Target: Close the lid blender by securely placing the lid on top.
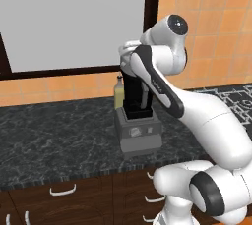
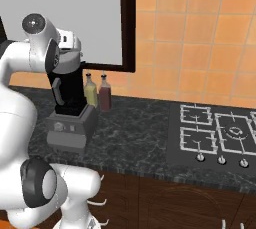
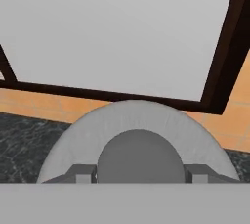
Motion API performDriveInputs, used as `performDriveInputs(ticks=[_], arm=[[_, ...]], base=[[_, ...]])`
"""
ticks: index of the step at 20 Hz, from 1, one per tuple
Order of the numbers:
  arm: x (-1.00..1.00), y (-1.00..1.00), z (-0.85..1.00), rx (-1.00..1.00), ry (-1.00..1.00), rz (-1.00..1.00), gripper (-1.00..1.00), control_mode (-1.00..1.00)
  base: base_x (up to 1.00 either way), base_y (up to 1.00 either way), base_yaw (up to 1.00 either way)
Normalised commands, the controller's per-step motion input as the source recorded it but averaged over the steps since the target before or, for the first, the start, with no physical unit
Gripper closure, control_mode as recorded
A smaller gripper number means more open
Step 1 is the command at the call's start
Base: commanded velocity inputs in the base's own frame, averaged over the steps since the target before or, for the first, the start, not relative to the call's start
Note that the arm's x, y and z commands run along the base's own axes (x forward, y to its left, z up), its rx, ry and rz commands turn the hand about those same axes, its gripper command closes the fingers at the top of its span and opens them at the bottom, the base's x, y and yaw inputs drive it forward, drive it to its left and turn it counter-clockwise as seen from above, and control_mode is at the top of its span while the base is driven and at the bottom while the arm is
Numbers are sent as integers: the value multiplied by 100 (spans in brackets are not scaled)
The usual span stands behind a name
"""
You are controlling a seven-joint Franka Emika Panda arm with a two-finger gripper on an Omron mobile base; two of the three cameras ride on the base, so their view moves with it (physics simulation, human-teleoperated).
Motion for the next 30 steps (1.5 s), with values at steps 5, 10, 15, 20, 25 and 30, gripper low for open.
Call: performDriveInputs(ticks=[5,10,15,20,25,30], arm=[[7,0,1,0,8,0,100,-100],[2,0,4,-2,13,0,100,-100],[-24,-1,-16,-4,12,0,100,-100],[-28,0,-30,-4,18,-2,100,-100],[1,1,-3,-1,12,-2,100,-100],[2,0,47,0,-1,0,100,-100]], base=[[0,0,0],[0,0,0],[0,0,0],[0,0,0],[0,0,0],[0,0,0]])
